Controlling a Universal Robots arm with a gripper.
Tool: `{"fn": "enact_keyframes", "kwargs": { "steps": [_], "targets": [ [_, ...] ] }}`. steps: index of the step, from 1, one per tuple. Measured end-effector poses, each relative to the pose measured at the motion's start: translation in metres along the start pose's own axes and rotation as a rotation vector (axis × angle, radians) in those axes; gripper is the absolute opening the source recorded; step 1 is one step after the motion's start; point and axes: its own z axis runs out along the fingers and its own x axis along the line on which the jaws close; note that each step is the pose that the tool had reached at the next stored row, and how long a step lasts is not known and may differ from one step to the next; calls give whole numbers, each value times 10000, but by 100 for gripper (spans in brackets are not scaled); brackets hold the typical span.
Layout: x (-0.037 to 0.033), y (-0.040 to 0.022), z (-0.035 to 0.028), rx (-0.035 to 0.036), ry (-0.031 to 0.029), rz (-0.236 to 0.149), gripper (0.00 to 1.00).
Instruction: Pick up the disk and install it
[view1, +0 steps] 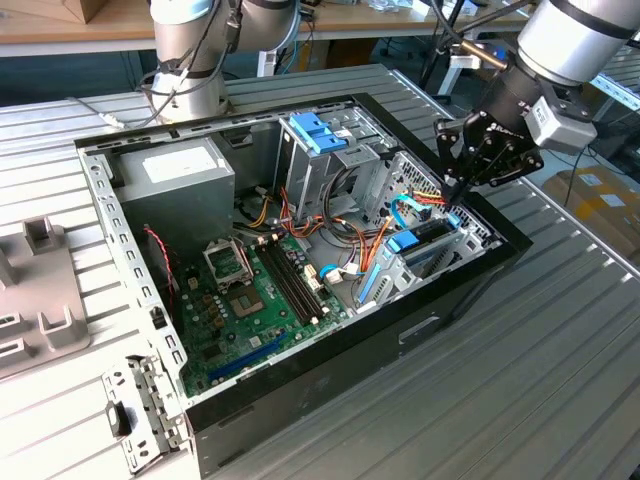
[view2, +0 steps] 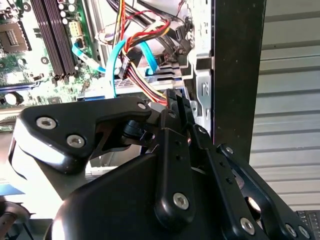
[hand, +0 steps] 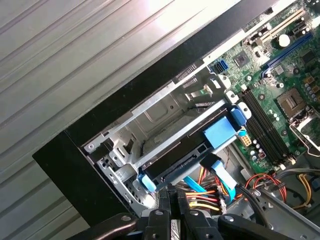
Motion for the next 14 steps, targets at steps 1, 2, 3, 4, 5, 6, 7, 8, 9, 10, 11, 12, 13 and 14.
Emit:
{"fn": "enact_keyframes", "kwargs": {
  "steps": [1,2,3,4,5,6,7,8,9,10,11,12,13,14],
  "targets": [
    [8,11,0,1,0,0,17],
    [13,19,1,1,0,0,17],
    [21,30,1,0,0,0,17],
    [26,37,1,1,0,0,17],
    [35,50,2,1,-1,0,17],
    [49,70,2,0,0,0,17],
    [56,81,3,0,0,0,17],
    [62,89,3,0,0,0,17],
    [68,98,4,0,0,0,17],
    [73,105,4,1,0,0,17],
    [80,116,4,0,0,0,17],
    [86,124,5,0,0,0,17],
    [97,140,6,0,0,0,17],
    [104,152,6,1,0,0,17]
  ]
}}
